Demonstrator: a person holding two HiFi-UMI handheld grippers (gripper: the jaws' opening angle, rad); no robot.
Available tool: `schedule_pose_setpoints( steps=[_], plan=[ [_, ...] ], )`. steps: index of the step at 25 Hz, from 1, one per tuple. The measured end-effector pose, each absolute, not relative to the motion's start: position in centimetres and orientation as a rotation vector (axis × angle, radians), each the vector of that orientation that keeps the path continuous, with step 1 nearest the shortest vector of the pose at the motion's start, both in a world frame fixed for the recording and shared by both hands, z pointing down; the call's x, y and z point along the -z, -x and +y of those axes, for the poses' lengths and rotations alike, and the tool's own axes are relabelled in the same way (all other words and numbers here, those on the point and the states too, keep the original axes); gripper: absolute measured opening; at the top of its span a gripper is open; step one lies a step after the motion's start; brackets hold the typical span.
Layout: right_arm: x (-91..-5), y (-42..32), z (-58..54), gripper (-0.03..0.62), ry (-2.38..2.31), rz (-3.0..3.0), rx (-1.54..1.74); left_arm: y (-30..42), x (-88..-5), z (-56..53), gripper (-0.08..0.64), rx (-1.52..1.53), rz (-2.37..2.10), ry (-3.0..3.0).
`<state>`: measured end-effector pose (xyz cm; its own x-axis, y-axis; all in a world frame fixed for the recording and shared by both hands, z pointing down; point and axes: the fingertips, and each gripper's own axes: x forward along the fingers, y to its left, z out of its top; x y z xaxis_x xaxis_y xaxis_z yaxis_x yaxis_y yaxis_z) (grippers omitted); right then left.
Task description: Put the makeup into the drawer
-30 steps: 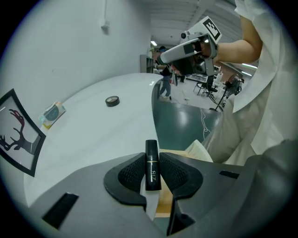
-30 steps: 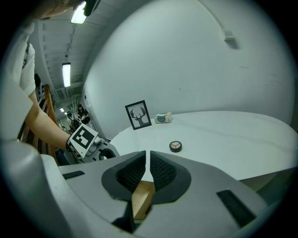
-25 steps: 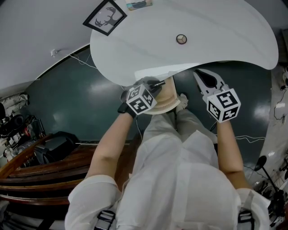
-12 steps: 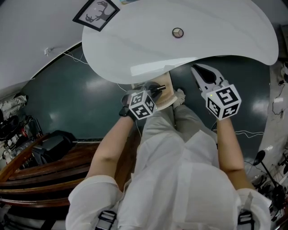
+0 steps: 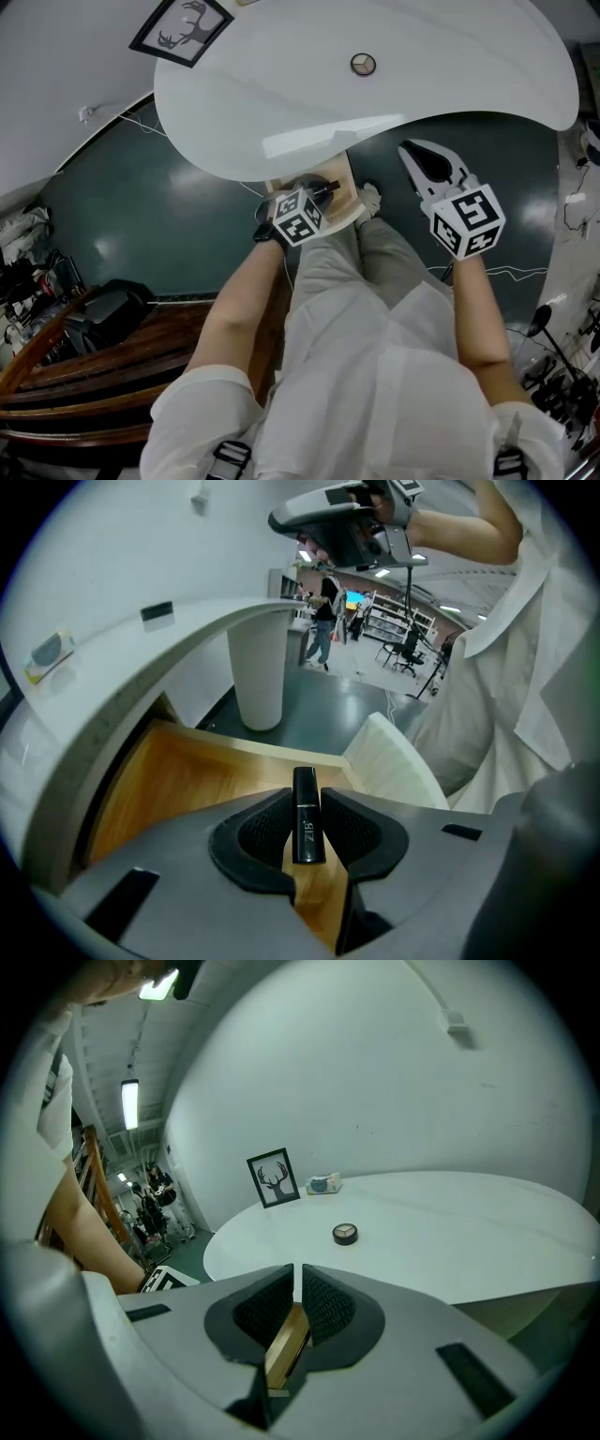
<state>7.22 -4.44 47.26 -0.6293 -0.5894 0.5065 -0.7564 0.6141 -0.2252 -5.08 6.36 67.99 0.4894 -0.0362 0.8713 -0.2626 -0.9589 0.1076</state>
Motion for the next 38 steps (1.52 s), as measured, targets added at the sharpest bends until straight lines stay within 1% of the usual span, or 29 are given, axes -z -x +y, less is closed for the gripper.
schedule_pose_setpoints(
  steps=[9, 17, 28, 32, 38],
  plan=[
    [-49.1, -7.6, -4.5, 0.011, -1.107, -2.436, -0.630, 5.7, -73.3, 4.5, 0.103, -1.512, -0.230, -2.446],
    [-50.7, -7.5, -4.3, 0.011, -1.114, -2.410, -0.657, 5.2, -76.7, 3.2, 0.101, -1.456, -0.196, -2.465],
    [-52.6, -6.9, -4.5, 0.011, -1.116, -2.389, -0.700, 4.9, -78.4, 2.9, 0.103, -1.455, -0.191, -2.448],
    [-52.6, -6.7, -4.8, 0.011, -1.111, -2.391, -0.692, 4.7, -78.3, 2.8, 0.149, -1.440, -0.192, -2.438],
    [-52.2, -6.6, -4.6, 0.011, -1.108, -2.394, -0.688, 4.6, -77.7, 3.0, 0.149, -1.443, -0.186, -2.445]
  ],
)
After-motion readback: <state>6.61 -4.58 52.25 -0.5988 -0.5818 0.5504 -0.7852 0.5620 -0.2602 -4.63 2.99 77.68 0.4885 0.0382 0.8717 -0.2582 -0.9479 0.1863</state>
